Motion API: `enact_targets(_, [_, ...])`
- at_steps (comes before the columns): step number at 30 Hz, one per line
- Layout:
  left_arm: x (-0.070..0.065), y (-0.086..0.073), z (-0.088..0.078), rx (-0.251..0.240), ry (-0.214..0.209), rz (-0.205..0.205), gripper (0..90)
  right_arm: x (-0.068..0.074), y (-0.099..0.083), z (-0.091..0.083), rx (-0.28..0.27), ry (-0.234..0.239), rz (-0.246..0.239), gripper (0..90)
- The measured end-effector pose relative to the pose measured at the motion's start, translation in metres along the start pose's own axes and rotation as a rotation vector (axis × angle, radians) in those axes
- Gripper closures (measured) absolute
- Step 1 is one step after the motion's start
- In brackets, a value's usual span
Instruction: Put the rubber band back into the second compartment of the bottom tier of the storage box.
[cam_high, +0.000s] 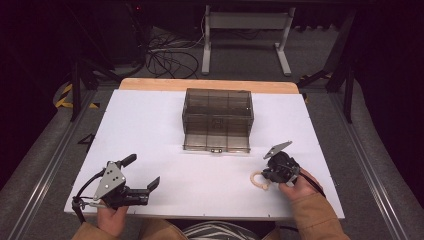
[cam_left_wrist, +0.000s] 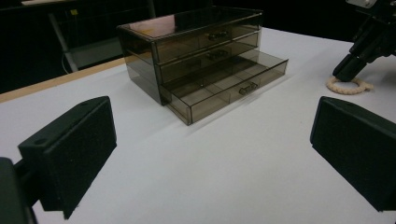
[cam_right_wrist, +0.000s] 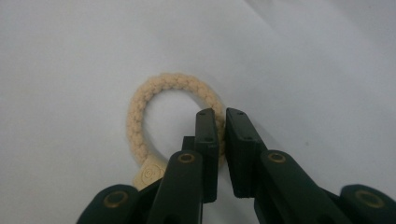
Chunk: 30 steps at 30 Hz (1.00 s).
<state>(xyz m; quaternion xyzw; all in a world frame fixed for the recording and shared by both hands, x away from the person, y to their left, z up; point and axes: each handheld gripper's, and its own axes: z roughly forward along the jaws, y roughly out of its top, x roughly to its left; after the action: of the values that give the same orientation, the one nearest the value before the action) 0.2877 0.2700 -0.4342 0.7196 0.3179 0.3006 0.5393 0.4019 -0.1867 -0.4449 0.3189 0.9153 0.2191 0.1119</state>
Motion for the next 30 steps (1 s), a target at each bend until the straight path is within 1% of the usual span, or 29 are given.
enact_targets(7, [0.0,0.0,0.0,-0.001,0.0,0.0,0.9,0.0,0.0,-0.001,-0.013,-0.002,-0.004,84.3])
enact_targets(12, [0.0,0.0,0.0,-0.001,0.001,-0.001,0.9,0.001,0.0,-0.006,-0.039,-0.009,-0.009,84.3])
enact_targets(16, [0.0,0.0,0.0,-0.002,0.001,0.0,0.9,0.001,-0.001,-0.012,-0.072,-0.018,-0.008,84.3])
enact_targets(18, [0.0,0.0,0.0,-0.003,0.001,0.0,0.9,0.001,-0.001,-0.015,-0.096,-0.022,-0.01,84.3])
enact_targets(19, [0.0,0.0,0.0,-0.003,0.001,-0.001,0.9,0.001,-0.001,-0.018,-0.119,-0.027,-0.011,84.3])
enact_targets(20, [0.0,0.0,0.0,-0.003,0.0,-0.001,0.9,0.001,-0.001,-0.018,-0.119,-0.027,-0.011,84.3])
enact_targets(21, [0.0,0.0,0.0,-0.003,0.001,-0.002,0.9,0.001,-0.001,-0.019,-0.129,-0.031,-0.011,84.3])
enact_targets(22, [0.0,0.0,0.0,-0.004,0.001,-0.002,0.9,0.001,-0.002,-0.022,-0.151,-0.04,-0.013,84.3])
enact_targets(23, [0.0,0.0,0.0,-0.004,0.001,-0.001,0.9,0.001,-0.002,-0.022,-0.151,-0.04,-0.013,84.3])
enact_targets(28, [0.0,0.0,0.0,-0.006,0.001,-0.002,0.9,0.003,-0.003,-0.029,-0.209,-0.057,-0.018,84.3])
enact_targets(30, [0.0,0.0,0.0,-0.006,0.002,-0.003,0.9,0.004,-0.003,-0.032,-0.228,-0.06,-0.026,84.3])
